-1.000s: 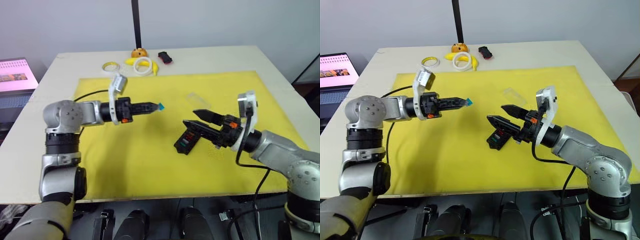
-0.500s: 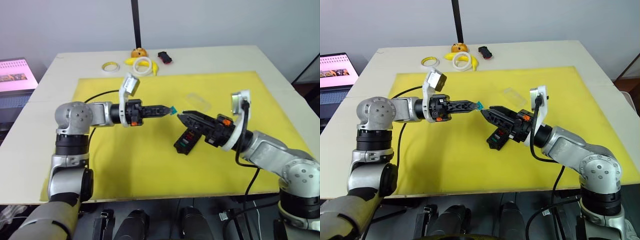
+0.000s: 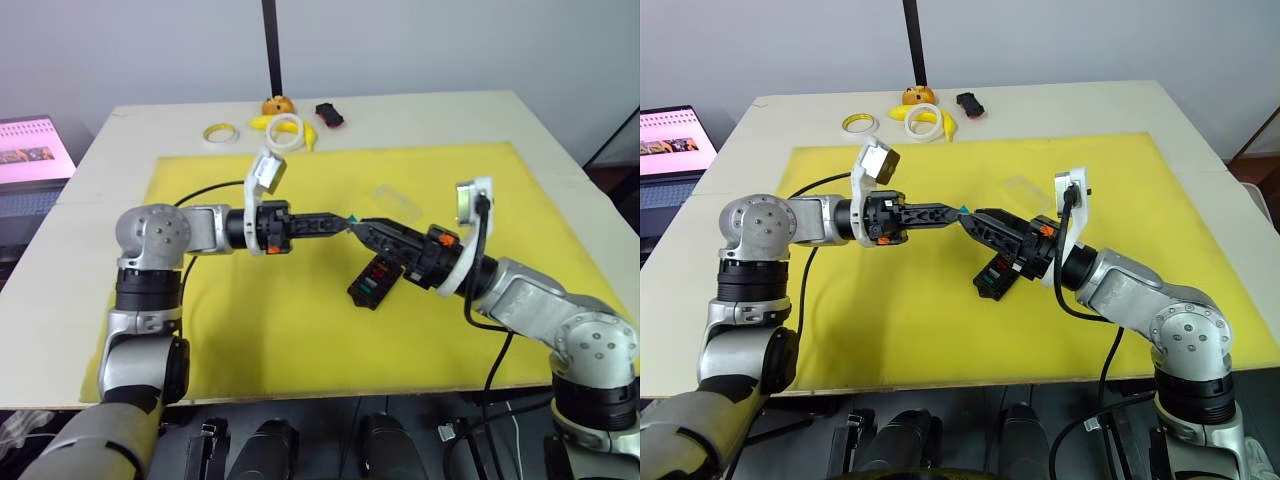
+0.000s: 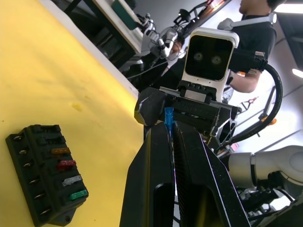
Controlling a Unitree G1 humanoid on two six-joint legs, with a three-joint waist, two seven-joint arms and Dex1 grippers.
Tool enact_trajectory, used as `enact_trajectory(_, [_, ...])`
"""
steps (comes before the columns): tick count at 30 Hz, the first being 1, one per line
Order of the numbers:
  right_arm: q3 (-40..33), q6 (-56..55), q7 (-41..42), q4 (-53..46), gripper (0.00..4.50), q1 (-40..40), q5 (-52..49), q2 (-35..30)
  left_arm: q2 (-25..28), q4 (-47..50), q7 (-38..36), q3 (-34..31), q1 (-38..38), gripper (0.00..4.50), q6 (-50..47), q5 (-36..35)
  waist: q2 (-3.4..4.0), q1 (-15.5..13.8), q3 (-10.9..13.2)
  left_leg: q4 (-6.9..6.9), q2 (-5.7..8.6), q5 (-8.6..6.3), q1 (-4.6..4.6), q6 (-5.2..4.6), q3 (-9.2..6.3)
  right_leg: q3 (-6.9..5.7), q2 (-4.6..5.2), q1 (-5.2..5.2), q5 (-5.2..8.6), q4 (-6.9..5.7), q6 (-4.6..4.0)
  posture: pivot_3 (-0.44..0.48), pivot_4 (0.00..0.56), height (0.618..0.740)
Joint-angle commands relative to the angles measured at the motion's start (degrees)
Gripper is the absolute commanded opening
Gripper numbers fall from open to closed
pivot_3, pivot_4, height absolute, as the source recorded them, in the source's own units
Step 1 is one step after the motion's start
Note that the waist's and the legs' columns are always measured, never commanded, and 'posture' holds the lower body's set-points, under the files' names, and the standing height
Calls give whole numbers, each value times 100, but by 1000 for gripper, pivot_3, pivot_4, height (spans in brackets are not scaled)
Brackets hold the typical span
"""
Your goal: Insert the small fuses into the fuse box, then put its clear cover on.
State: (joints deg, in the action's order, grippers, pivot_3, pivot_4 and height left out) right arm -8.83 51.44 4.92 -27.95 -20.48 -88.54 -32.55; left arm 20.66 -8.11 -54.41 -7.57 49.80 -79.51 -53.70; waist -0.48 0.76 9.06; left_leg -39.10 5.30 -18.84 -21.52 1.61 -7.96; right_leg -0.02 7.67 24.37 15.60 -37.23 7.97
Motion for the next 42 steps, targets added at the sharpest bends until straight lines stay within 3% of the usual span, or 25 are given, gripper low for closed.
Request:
enact_trajectory(1, [-11,-89,24,-95,2709,-83,-130,-8,-37,162,44,-103,82,0,9,-213,0,-1,0,0,0,0,0,0,0,0,0,0,0,0,0,0,150,740])
enact_trajectory(4, [5,-106,-13,-72,1821,-90,-163,-2,-63,140,90,-82,83,0,29,-247,0,-1,0,0,0,0,0,0,0,0,0,0,0,0,0,0,150,740])
enact_trajectory(7, [-27,-131,-50,-78,372,-88,-269,-11,-65,135,112,-68,81,0,31,-272,0,2,0,0,0,0,0,0,0,0,0,0,0,0,0,0,150,740])
enact_trajectory(8, [-68,-166,-77,-80,132,-84,-383,-14,-59,117,113,-55,85,0,48,-263,0,2,0,0,0,0,0,0,0,0,0,0,0,0,0,0,150,740])
enact_trajectory(17, [-216,-248,-187,-167,26,40,-853,-180,-2,-56,56,28,125,0,157,-202,0,0,0,0,0,0,0,0,0,0,0,0,0,0,0,0,150,740])
enact_trajectory(20, [-261,-279,-227,-183,0,46,-951,-280,117,7,-126,210,97,976,329,-82,0,-2,0,0,0,0,0,0,1,0,0,0,0,0,0,0,150,740])
enact_trajectory(24, [-388,-288,-252,-245,0,93,-1051,-574,647,324,-819,862,-23,2959,1064,404,0,1,0,1,0,0,0,0,1,0,0,0,0,1,0,0,150,740])
enact_trajectory(27, [-599,-158,-80,-347,0,234,-858,-1094,999,469,-1308,1512,-124,4466,2261,1227,0,-26,0,4,0,0,0,0,2,0,0,0,0,4,0,0,150,740])
enact_trajectory(32, [-600,73,699,-448,0,349,315,-2105,1084,449,-1783,2291,-303,4466,4320,2500,-1,-57,1,1,1,-1,-2,-2,6,-1,0,-6,0,15,0,0,150,740])
enact_trajectory(37, [154,-216,1235,-385,0,173,2142,-2338,772,-59,-1952,2634,-273,4466,5600,3253,-1,-30,1,1,-1,-2,-2,-4,11,-1,-1,-6,0,14,0,0,150,740])
enact_trajectory(42, [955,-577,1604,-319,0,104,3764,-2284,429,-672,-2097,2776,-81,4466,6291,3688,-3,-24,2,0,0,-3,-6,-6,12,-2,-1,-4,0,13,0,0,150,740])
